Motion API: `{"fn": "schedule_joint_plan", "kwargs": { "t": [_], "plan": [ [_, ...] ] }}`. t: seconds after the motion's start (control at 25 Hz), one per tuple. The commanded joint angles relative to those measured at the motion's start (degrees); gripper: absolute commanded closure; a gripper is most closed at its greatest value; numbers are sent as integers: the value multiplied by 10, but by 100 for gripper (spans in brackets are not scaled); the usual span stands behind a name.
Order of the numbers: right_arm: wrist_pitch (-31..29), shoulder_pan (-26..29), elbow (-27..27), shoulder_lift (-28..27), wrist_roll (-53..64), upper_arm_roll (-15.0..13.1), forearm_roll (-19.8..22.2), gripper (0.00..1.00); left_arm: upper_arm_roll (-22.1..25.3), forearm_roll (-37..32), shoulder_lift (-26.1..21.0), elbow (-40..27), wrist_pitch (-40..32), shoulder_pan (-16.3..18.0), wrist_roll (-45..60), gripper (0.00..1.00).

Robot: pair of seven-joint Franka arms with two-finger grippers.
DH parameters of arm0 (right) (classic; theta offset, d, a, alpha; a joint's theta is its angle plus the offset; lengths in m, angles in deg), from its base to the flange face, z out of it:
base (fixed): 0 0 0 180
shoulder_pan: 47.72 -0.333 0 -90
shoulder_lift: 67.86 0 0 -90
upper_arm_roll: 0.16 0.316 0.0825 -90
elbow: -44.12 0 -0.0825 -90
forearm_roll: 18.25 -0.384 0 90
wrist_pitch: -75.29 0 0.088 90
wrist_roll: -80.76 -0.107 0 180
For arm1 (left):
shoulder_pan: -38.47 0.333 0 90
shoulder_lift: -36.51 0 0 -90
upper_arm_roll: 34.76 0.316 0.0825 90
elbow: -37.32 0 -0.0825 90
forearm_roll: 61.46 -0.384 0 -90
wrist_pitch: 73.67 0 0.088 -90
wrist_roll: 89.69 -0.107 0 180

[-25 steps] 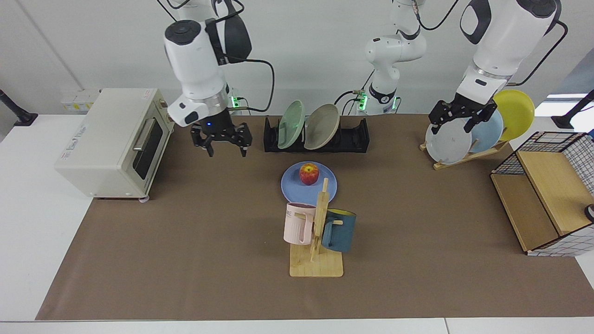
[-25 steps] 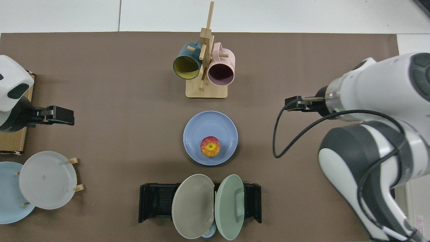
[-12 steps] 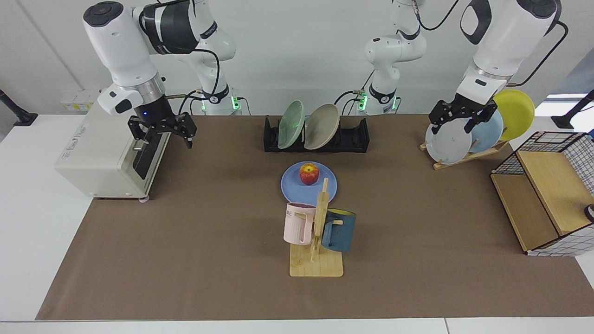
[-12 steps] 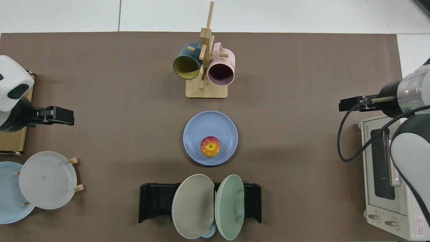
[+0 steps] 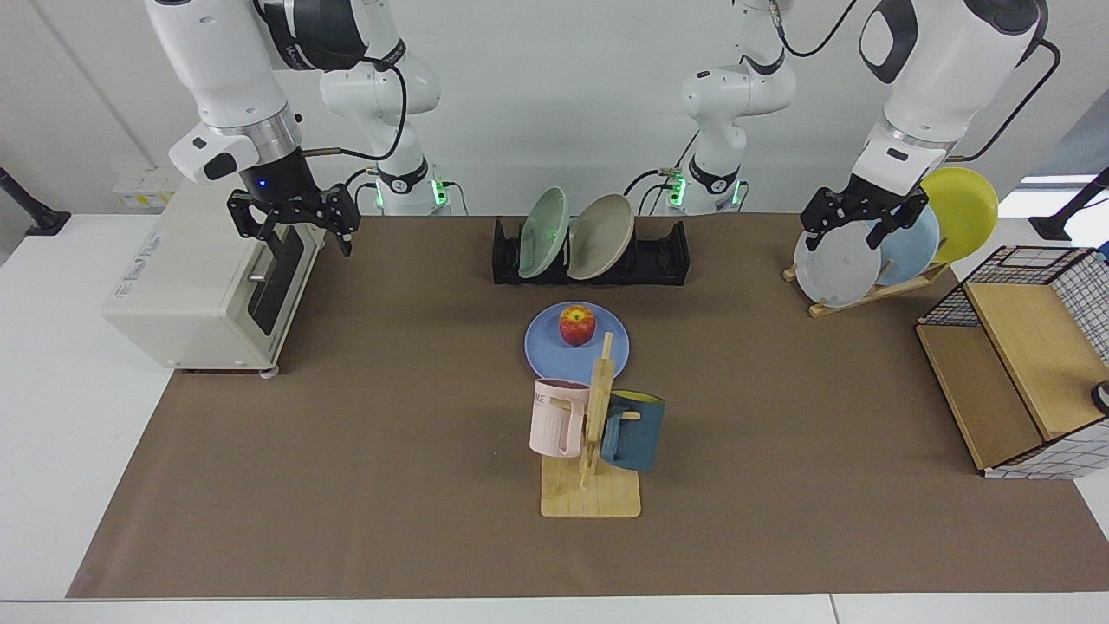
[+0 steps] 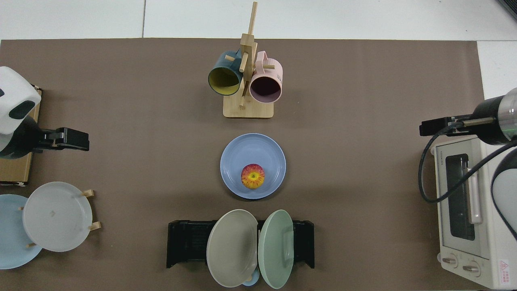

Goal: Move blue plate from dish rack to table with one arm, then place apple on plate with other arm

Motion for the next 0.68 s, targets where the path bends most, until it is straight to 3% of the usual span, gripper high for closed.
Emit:
{"fn": "schedule_joint_plan", "kwargs": {
  "t": [0.0, 0.64],
  "plan": [
    [10, 15, 2, 4, 7, 7, 6, 0, -2, -9, -3, 4, -1, 4, -6, 0],
    [-6, 16, 11, -1, -8, 6, 4, 0, -2, -9, -3, 4, -1, 4, -7, 0]
  ]
}}
